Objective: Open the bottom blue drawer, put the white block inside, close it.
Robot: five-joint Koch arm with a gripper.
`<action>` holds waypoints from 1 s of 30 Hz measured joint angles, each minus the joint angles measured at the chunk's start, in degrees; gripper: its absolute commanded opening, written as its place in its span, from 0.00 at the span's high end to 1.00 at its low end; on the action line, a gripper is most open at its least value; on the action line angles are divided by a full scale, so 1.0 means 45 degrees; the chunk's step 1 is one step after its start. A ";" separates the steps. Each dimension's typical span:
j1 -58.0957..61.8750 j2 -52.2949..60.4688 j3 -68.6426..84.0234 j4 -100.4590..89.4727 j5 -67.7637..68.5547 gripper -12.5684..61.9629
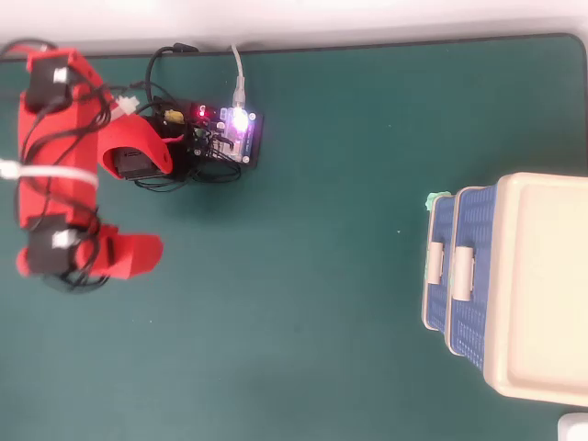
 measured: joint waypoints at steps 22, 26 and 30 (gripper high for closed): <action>0.0977 0.3496 0.8145 -0.3008 -0.2305 0.37; 0.0977 0.3496 0.8145 -0.3008 -0.2305 0.37; 0.0977 0.3496 0.8145 -0.3008 -0.2305 0.37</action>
